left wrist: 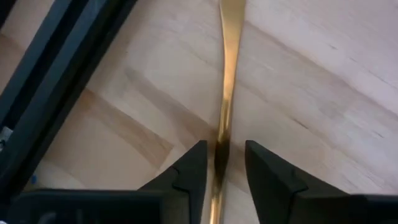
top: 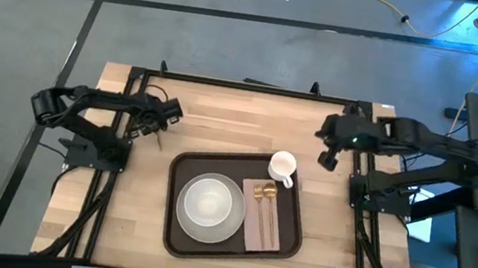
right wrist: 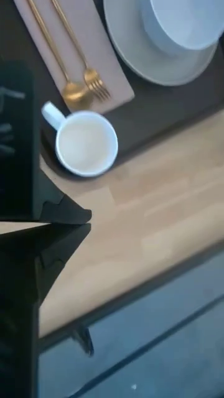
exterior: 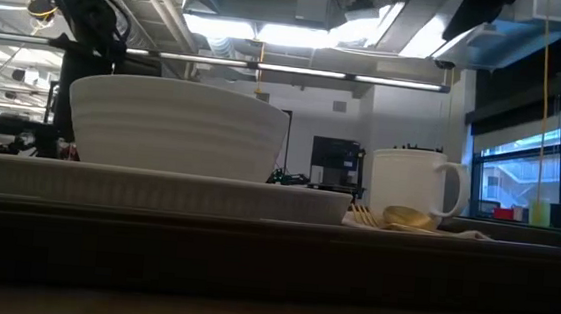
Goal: Set up tray
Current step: Put the golden knife to the left of the golden fork on the brown serving tray
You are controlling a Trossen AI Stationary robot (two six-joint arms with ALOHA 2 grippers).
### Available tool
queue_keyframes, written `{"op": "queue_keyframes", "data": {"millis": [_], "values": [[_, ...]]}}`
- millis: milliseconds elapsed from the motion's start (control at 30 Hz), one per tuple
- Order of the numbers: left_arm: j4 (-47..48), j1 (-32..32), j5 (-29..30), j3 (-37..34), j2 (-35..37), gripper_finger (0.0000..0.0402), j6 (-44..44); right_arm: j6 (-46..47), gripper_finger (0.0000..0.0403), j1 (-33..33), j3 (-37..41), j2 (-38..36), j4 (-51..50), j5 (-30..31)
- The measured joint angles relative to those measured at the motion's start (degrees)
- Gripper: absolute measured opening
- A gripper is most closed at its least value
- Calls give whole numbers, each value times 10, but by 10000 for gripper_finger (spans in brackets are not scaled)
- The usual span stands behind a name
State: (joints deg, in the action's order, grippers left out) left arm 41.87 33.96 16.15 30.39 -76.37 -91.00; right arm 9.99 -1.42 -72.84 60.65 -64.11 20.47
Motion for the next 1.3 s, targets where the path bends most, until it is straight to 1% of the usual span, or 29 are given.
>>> {"op": "queue_keyframes", "data": {"millis": [100,267,333,467,567,633,700,800,933,1033,1100,1233,1300], "values": [[0,10,-11,3,-23,89,19,-21,12,-26,0,-20,0,3],[-3,12,0,4,-35,80,24,-42,12,-64,0,-41,0,24],[-5,12,4,4,-35,66,35,-46,12,-77,0,-45,2,29],[-7,12,8,4,-36,20,51,-62,12,-100,0,-46,21,30],[-6,12,9,4,-36,13,61,-72,12,-113,0,-45,41,30],[-2,12,9,10,-36,12,81,-72,12,-121,0,-44,47,21],[2,6,12,20,-30,9,107,-49,12,-132,0,-43,55,-16],[0,-4,20,52,-10,7,158,-11,12,-152,0,-37,70,-86],[-15,-36,43,106,12,6,242,-12,12,-169,0,-26,77,-168],[-88,-78,74,157,22,5,327,-52,12,-172,0,-16,80,-230],[-123,-109,91,187,23,5,377,-58,12,-172,0,-8,99,-237],[-214,-171,142,239,21,5,493,-58,13,-173,0,6,135,-208],[-244,-199,157,257,19,4,538,-56,21,-177,0,10,150,-202]]}}
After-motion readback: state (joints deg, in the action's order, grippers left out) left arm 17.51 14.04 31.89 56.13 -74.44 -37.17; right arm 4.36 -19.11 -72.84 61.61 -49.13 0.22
